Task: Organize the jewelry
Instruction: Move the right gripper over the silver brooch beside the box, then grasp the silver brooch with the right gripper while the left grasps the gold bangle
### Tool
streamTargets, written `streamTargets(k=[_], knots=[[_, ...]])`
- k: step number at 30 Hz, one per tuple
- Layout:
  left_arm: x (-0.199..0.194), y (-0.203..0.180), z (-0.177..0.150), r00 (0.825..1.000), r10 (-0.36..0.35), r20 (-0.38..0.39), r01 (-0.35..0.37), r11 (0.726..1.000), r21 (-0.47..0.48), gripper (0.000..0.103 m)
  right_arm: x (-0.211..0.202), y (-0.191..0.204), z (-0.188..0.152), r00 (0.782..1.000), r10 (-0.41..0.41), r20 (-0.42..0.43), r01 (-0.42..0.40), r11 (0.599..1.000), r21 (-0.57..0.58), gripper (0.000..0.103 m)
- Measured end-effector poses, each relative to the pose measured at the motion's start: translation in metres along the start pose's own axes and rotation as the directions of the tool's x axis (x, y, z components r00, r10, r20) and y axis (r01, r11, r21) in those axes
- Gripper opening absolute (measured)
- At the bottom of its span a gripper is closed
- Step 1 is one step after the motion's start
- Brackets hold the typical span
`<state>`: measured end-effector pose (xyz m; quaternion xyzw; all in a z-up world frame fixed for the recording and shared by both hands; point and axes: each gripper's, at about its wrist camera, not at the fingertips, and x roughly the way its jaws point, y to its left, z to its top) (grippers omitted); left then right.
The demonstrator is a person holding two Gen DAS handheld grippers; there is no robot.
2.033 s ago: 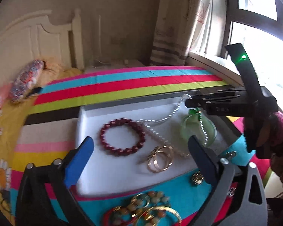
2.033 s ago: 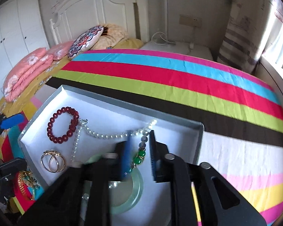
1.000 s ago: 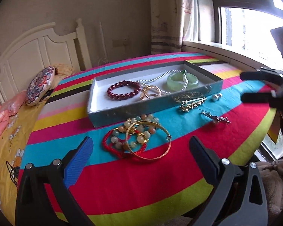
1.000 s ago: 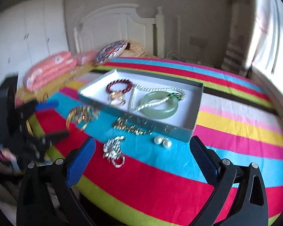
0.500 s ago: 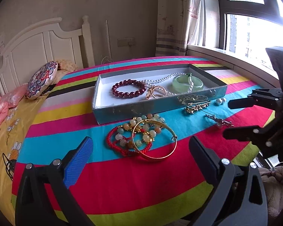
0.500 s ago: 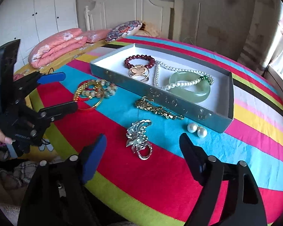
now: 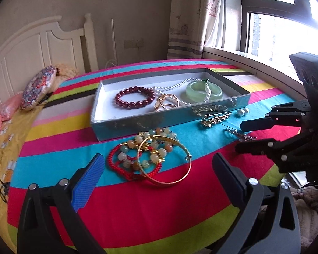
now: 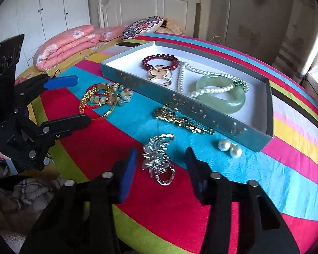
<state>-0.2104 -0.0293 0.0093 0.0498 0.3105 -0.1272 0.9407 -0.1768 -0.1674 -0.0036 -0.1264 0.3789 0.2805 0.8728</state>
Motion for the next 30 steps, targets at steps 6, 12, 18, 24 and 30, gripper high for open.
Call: streamTargets(k=[6,12,18,24,30], knots=[[0.01,-0.005,0.002,0.999,-0.012,-0.03,0.013,1.0,0.025,0.095,-0.003,-0.008,-0.001,1.0,0.01,0.016,-0.011,0.999,0.04,0.026],[0.023,-0.016,0.003,0.998,0.03,-0.064,-0.023,0.993,0.115,0.064,-0.003,-0.012,-0.001,0.999,0.029,0.022,-0.03,0.998,0.063,0.026],[0.019,-0.017,0.003,0.999,-0.008,-0.049,0.014,0.993,0.118,0.06,-0.005,-0.022,-0.003,0.995,0.091,0.037,-0.095,0.988,0.126,0.026],[0.011,-0.02,0.006,0.999,-0.03,-0.027,0.033,0.993,0.113,0.06,-0.007,-0.027,-0.004,0.991,0.126,0.052,-0.133,0.976,0.17,0.024],[0.01,-0.018,0.006,0.999,-0.031,-0.029,0.034,0.994,0.105,0.06,-0.014,-0.026,-0.002,0.989,0.126,0.074,-0.137,0.977,0.165,0.023]])
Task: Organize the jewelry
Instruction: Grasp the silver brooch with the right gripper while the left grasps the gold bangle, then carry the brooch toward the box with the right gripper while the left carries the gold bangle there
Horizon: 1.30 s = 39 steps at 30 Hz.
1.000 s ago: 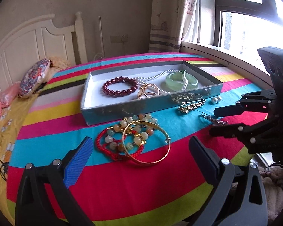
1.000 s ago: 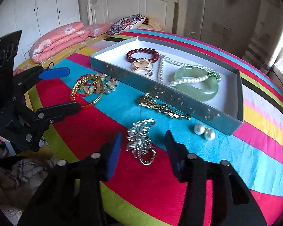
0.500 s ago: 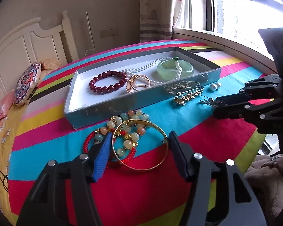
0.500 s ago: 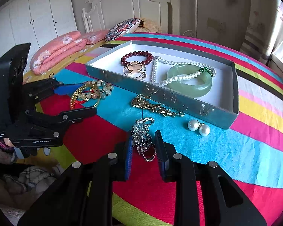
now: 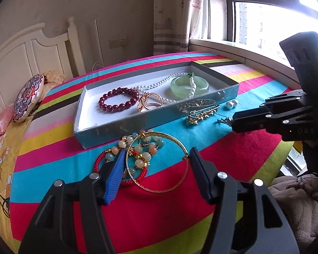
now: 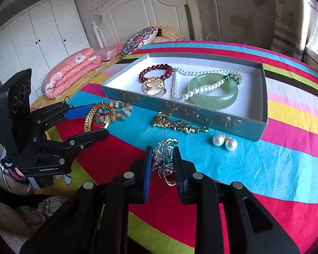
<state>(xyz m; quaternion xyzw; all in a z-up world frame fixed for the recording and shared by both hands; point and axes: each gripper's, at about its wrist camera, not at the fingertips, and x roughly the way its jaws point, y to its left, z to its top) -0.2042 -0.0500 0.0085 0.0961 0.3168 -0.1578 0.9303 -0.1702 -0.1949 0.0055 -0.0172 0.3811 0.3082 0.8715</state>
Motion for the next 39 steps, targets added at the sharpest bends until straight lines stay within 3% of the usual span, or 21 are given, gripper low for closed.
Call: streamTargets(k=[9,15,22,27,39], knots=[[0.001,0.0,-0.002,1.0,0.001,-0.006,-0.001,1.0,-0.002,0.06,0.003,0.008,-0.001,0.998,-0.068,-0.011,0.067,0.996,-0.062,0.021],[0.002,0.003,-0.005,1.0,-0.006,-0.014,0.006,1.0,-0.013,0.06,0.009,0.02,-0.003,0.991,-0.133,-0.014,0.129,0.979,-0.159,0.029],[0.004,0.0,-0.004,1.0,-0.011,-0.019,0.011,1.0,-0.002,0.06,0.017,0.011,-0.001,0.981,-0.192,-0.007,0.187,0.962,-0.201,0.029],[0.006,-0.002,-0.004,0.999,-0.012,-0.03,0.012,1.0,0.007,0.06,0.016,0.002,0.0,0.988,-0.153,-0.003,0.149,0.971,-0.188,0.021],[-0.003,0.0,-0.003,1.0,-0.027,0.005,0.027,1.0,-0.008,0.06,-0.003,-0.004,0.003,0.998,-0.042,0.042,0.044,0.997,-0.056,0.017]])
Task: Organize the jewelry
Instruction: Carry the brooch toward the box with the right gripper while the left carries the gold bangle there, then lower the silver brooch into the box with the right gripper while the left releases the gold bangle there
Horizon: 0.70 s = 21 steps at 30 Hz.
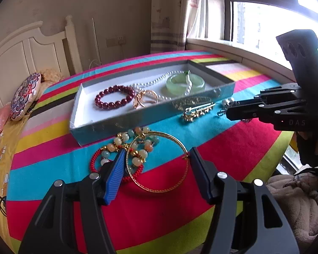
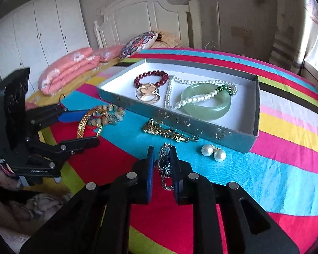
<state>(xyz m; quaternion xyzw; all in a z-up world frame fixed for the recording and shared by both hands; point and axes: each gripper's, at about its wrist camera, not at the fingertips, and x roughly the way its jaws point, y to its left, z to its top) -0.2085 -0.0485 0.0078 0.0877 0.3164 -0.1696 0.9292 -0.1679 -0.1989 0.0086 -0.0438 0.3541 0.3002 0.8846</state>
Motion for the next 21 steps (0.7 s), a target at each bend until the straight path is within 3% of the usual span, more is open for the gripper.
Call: streamTargets(k=[9,21], knots=[[-0.011,0.008,0.0,0.999,-0.012,0.03,0.013,0.999,-0.034,0.06,-0.012,-0.01,0.001,0.997,0.057,0.053,-0.062,0.993,0.101,0.017],[-0.014,0.008,0.021,0.997,-0.031,0.065,0.032,0.999,-0.018,0.06,-0.019,-0.014,0.017,0.995,0.062,0.084,-0.071,0.991,0.109,0.017]])
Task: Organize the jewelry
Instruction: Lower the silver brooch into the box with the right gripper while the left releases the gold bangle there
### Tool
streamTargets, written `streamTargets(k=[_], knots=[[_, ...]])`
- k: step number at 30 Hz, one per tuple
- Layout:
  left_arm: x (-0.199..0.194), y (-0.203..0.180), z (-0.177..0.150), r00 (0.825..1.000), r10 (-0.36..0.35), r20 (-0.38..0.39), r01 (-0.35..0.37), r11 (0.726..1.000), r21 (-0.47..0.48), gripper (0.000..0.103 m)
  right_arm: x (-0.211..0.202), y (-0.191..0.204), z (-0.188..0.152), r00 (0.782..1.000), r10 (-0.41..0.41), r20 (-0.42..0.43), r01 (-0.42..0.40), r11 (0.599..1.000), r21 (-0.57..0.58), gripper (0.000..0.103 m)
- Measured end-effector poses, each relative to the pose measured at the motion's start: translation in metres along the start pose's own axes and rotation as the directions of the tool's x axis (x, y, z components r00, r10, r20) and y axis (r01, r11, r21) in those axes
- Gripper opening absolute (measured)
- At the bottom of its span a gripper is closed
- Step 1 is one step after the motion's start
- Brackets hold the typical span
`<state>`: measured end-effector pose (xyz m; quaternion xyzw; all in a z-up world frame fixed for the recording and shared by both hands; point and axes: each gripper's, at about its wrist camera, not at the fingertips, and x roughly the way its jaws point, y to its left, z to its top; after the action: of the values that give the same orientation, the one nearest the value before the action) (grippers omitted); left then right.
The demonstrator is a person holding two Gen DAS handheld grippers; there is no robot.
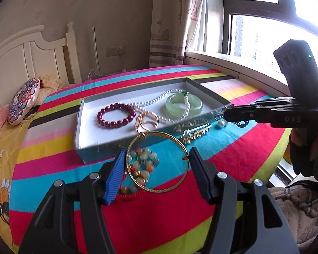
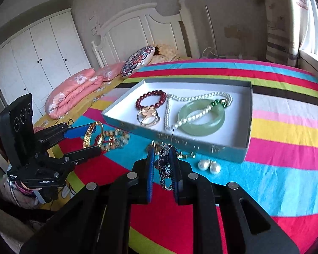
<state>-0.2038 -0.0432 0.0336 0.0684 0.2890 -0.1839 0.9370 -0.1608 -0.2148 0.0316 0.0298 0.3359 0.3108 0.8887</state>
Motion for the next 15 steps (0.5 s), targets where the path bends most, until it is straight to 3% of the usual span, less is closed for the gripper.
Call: streamTargets(k=[6,15], knots=[[0.015,0.013,0.023,1.0,-0.011,0.002,0.011,1.0,-0.018,0.06,0.006,-0.011,0.024,0.999,0.01,0.032,-0.011,0.999,0.034,0.017],[0.038,0.038,0.059,1.0,-0.003,-0.013,0.003,0.999,-0.046,0.06,0.045,-0.035,0.064,0.997,0.074,0.035,-0.079,0.979,0.189,0.017]])
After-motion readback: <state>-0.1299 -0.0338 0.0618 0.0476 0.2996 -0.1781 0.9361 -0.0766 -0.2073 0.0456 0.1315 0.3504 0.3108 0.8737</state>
